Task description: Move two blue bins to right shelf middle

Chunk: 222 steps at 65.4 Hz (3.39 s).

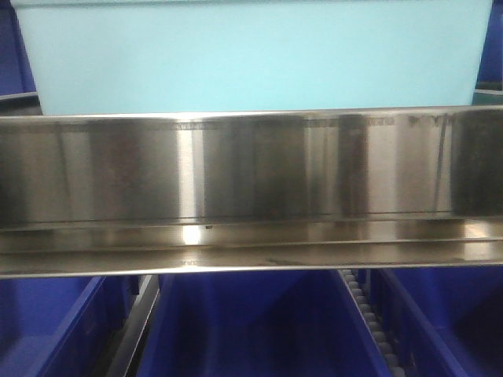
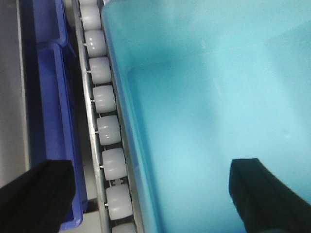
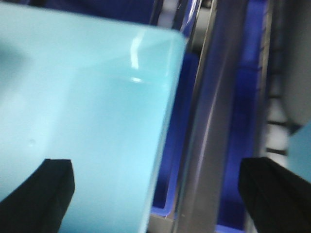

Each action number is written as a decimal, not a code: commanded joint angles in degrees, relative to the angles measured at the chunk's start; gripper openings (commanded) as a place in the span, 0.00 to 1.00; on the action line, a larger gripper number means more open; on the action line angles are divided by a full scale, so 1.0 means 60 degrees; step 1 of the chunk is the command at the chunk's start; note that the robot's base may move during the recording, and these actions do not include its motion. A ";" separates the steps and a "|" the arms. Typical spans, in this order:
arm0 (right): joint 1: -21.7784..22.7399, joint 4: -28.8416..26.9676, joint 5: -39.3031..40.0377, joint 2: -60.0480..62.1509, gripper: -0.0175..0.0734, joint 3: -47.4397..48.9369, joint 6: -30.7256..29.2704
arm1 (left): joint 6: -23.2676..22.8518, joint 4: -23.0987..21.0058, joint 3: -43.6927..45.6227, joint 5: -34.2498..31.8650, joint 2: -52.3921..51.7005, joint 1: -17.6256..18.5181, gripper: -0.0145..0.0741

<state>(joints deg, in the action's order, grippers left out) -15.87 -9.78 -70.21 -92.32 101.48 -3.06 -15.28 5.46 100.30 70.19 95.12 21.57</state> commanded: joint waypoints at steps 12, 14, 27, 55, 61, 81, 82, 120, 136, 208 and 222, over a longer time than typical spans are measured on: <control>-0.0058 0.0020 0.0041 -0.0949 0.82 0.0081 -0.0025 | -0.0259 0.0038 0.0093 -0.0037 0.0585 0.0060 0.77; -0.0058 0.0020 0.0041 -0.1044 0.82 0.0081 -0.0025 | -0.0259 0.0038 0.0093 -0.0037 0.0633 0.0060 0.77; -0.0058 0.0020 0.0041 -0.1540 0.82 0.0081 -0.0025 | -0.0259 0.0099 0.0093 -0.0037 0.0971 0.0060 0.77; -0.0058 0.0054 0.0041 -0.1937 0.70 0.0081 -0.0163 | -0.0259 0.0208 0.0093 -0.0037 0.1298 0.0060 0.70; -0.0058 0.0054 0.0041 -0.1937 0.52 0.0081 -0.0163 | -0.0259 0.0248 0.0093 -0.0037 0.1298 0.0060 0.52; -0.0058 0.0054 0.0041 -0.1937 0.03 0.0081 -0.0163 | -0.0259 0.0289 0.0093 -0.0037 0.1298 0.0060 0.04; -0.0058 0.0054 0.0041 -0.1937 0.03 0.0081 -0.0163 | -0.0259 0.0289 0.0093 -0.0037 0.1298 0.0060 0.04; -0.0058 0.0093 0.0041 -0.0558 0.03 0.0210 -0.0163 | -0.0259 0.0289 0.0536 -0.0037 0.0433 0.0060 0.04; -0.0058 0.0093 0.0077 0.0106 0.03 0.1126 -0.0163 | -0.0259 0.0252 0.1505 -0.0037 -0.0335 0.0060 0.04; -0.0058 0.0093 0.2772 0.0601 0.03 0.1621 -0.0163 | -0.0259 0.0687 0.1980 -0.2165 -0.0977 0.0060 0.04; -0.0058 0.0093 0.2791 0.0601 0.03 0.1621 -0.0163 | -0.0259 0.0687 0.1980 -0.2165 -0.0977 0.0060 0.04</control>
<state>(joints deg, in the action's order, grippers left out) -16.20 -9.02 -56.34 -89.56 110.34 -2.98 -17.31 9.98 111.29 59.56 90.37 21.70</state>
